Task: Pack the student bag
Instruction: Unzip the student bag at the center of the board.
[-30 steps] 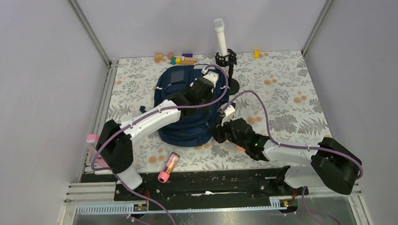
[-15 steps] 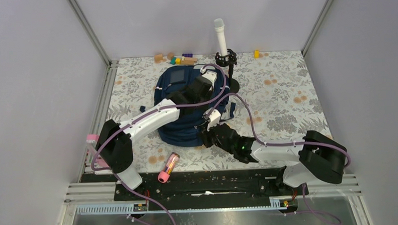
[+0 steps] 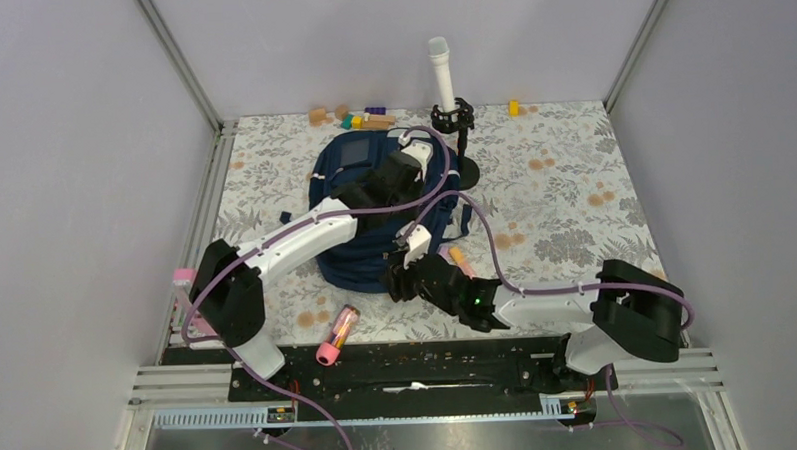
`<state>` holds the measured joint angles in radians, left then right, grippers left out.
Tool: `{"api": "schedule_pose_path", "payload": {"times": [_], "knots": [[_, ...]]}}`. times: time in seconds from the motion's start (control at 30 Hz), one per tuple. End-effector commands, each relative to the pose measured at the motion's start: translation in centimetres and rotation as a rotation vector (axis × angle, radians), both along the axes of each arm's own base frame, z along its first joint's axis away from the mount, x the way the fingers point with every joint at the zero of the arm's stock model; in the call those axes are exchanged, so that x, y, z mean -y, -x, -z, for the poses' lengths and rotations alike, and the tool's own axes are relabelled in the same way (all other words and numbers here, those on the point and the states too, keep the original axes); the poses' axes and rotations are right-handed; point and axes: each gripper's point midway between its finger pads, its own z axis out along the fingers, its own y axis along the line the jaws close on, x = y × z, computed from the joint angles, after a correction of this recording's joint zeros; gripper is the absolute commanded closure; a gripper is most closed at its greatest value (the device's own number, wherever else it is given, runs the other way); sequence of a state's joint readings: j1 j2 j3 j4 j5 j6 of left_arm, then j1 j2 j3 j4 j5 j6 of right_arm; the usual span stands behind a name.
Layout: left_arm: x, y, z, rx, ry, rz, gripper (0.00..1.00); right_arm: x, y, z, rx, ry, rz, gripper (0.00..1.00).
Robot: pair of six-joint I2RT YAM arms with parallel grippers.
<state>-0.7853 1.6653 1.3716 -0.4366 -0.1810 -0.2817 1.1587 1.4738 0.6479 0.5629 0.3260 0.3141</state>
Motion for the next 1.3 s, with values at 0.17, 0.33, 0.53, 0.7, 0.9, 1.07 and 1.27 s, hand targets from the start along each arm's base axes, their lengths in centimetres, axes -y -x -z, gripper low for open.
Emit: {"api": "schedule_pose_path", "payload": {"times": [0.17, 0.33, 0.53, 0.7, 0.9, 1.07, 1.27], "knots": [[0.6, -1.3, -5.7, 0.198, 0.125, 0.072, 1.0, 8.4, -0.9, -1.4, 0.106, 0.098, 0.239, 0.23], [0.1, -0.6, -7.2, 0.227, 0.156, 0.078, 0.46, 12.5, -1.4, -2.4, 0.129, 0.092, 0.312, 0.13], [-0.9, 1.1, -9.4, 0.246, 0.18, 0.04, 0.16, 15.8, -3.1, -2.0, 0.07, 0.064, 0.396, 0.12], [-2.3, 5.4, -6.1, 0.113, 0.235, -0.04, 0.18, 16.8, -3.5, -1.6, 0.046, 0.047, 0.448, 0.12], [-5.0, 9.5, 1.2, -0.069, 0.238, -0.145, 0.23, 16.6, -3.4, -0.6, 0.005, 0.038, 0.453, 0.13], [-5.5, 10.1, 2.7, -0.096, 0.253, -0.179, 0.24, 16.4, -3.3, -0.2, -0.01, 0.022, 0.452, 0.14], [-5.5, 9.3, 3.0, -0.101, 0.205, -0.201, 0.51, 16.7, -3.0, 0.1, -0.016, 0.012, 0.456, 0.14]]}}
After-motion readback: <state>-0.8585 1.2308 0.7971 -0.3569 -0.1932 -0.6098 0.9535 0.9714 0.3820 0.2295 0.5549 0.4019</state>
